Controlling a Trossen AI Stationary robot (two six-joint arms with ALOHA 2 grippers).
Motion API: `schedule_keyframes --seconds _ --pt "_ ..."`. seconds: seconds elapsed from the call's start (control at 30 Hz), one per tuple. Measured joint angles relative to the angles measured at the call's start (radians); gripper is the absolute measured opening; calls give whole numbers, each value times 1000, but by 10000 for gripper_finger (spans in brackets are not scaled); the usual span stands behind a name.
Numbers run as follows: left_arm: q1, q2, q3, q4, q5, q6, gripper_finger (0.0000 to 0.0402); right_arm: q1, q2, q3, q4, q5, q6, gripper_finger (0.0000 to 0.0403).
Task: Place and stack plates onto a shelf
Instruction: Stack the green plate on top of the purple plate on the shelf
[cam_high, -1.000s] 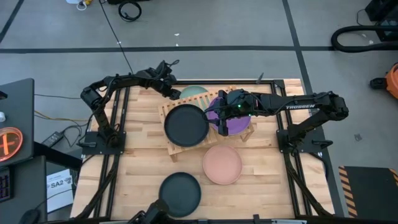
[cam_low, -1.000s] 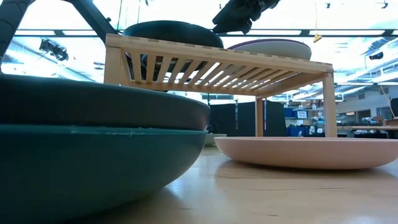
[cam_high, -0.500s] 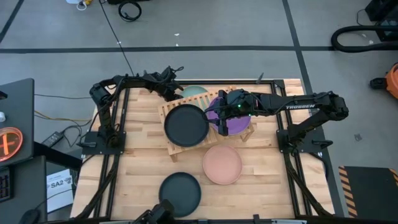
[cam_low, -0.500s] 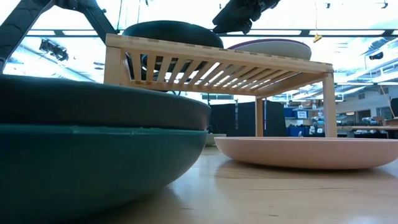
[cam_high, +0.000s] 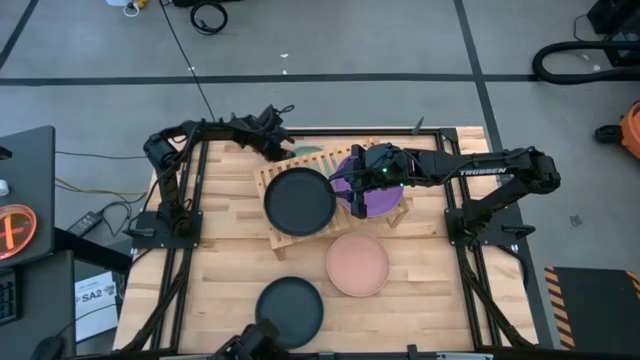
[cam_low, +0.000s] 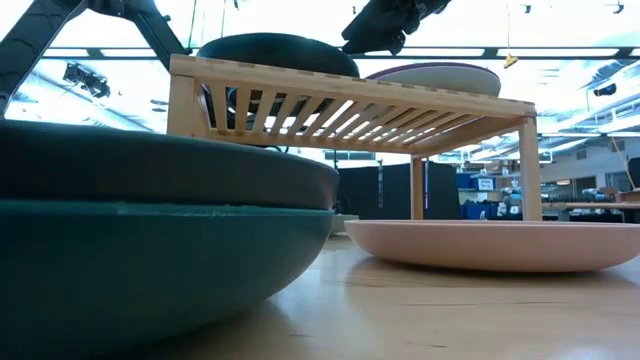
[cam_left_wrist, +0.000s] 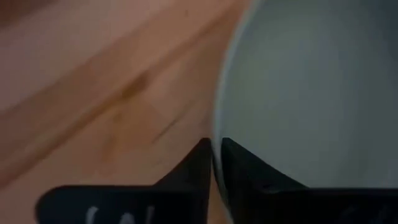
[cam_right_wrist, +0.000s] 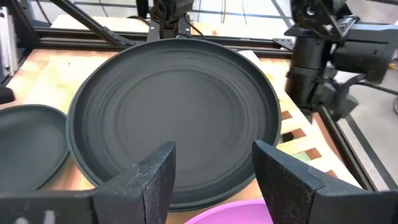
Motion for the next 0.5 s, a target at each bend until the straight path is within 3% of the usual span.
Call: schedule_keyframes --seconds 0.13,0.4,0.5 --pt "22 -5 0 48 2 -30 14 1 0 0 0 -53 0 217" --pt "90 -21 9 90 -10 -60 14 12 0 0 0 -213 11 217" --pt "111 -47 31 96 -20 -62 14 38 0 0 1 -220 11 217"
